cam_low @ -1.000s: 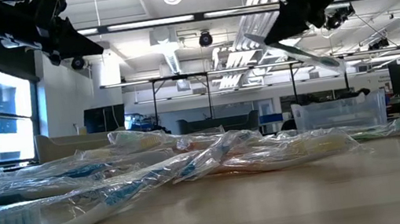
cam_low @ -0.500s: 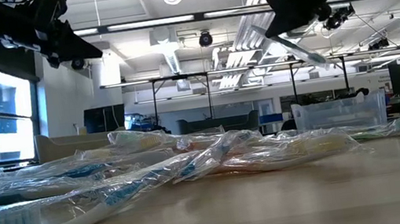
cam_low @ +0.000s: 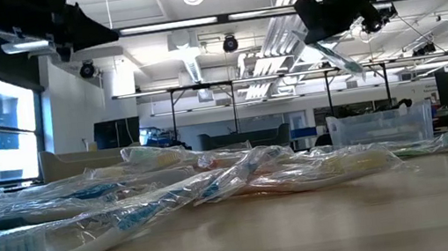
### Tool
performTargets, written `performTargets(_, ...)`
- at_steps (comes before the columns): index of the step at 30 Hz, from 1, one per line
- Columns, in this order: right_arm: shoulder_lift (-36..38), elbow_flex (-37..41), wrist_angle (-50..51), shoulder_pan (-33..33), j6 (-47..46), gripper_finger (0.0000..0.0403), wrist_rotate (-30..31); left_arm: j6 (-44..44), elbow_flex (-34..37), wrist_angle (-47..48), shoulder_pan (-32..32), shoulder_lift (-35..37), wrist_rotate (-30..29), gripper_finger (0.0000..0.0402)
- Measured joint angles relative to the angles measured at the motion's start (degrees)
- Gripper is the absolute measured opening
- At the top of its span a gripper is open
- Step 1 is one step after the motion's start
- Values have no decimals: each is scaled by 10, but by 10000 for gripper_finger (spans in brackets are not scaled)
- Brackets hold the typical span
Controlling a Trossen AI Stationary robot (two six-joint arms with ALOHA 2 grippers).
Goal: Pick & Place Toothbrushes
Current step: Put the green toothbrush into the transparent bin
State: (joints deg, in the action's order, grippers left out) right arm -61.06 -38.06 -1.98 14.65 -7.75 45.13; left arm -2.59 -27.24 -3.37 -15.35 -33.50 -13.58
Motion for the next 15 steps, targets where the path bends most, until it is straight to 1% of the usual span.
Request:
performTargets(3,0,0,0,19,0,14,8,24,0,-4,0,0,-35,1)
performTargets(8,-2,0,0,59,1,14,31,31,0,-5,0,0,-92,1)
performTargets(15,-22,0,0,110,-1,14,28,69,0,-32,0,-3,-100,1)
